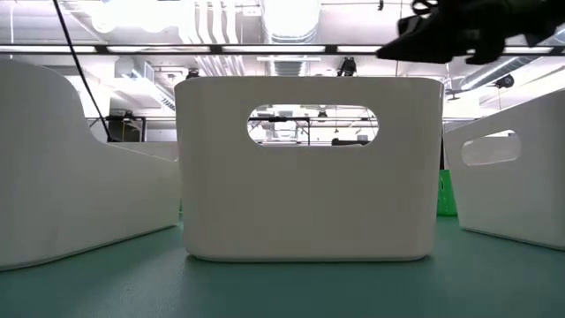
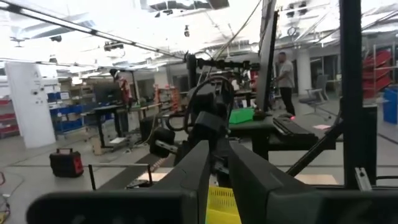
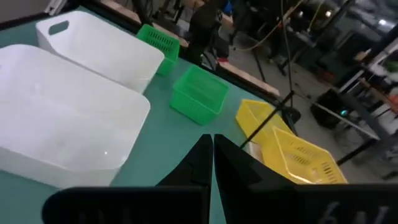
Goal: Stack baskets on shelf by color
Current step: Put the middle white bin on the shelf
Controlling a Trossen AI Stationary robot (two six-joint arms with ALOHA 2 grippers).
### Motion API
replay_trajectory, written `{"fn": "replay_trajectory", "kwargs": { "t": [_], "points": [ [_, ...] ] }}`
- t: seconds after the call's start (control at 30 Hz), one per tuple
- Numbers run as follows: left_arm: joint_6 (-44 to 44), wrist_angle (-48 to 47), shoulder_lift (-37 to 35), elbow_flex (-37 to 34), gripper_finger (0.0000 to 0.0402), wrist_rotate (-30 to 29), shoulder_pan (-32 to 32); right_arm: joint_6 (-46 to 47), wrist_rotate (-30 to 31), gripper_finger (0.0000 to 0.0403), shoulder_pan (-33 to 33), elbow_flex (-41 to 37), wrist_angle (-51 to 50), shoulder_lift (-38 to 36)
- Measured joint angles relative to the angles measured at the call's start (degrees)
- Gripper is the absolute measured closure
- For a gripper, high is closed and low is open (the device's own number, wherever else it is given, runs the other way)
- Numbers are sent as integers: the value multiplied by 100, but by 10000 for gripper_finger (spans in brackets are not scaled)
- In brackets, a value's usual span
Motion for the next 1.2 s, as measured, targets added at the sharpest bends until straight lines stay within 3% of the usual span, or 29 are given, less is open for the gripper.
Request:
{"fn": "replay_trajectory", "kwargs": {
  "t": [0.13, 0.27, 0.4, 0.53, 0.63, 0.73, 0.93, 1.07, 1.2],
  "points": [
    [-395, -10, 397, 363, 357, 135, 245, -127, 19, 394, -9, -465, 424, -611],
    [-1048, -18, 936, 739, 357, 721, 565, -176, 47, 394, -8, -834, 671, -1034],
    [-1819, -555, 1398, 1307, 357, 863, 680, -120, 66, 394, -8, -936, 602, -1375],
    [-3279, -2915, 1507, 2214, 357, 983, 601, -119, 64, 394, -8, -906, 538, -1716],
    [-4722, -5142, 1743, 3223, 357, 1160, 521, -21, 64, 394, -8, -855, 426, -1920],
    [-5531, -6751, 2249, 4278, 357, 1462, 429, 33, 60, 394, -8, -855, 304, -2039],
    [-6304, -9179, 3201, 5970, 357, 3151, 361, -183, 59, 394, -8, -855, 289, -2038],
    [-6739, -10442, 3645, 6629, 357, 3629, 337, -185, 58, 394, -8, -855, 282, -2022],
    [-6686, -10902, 3845, 6837, 357, 3729, 339, -186, 58, 394, -8, -855, 190, -2027]
  ]
}}
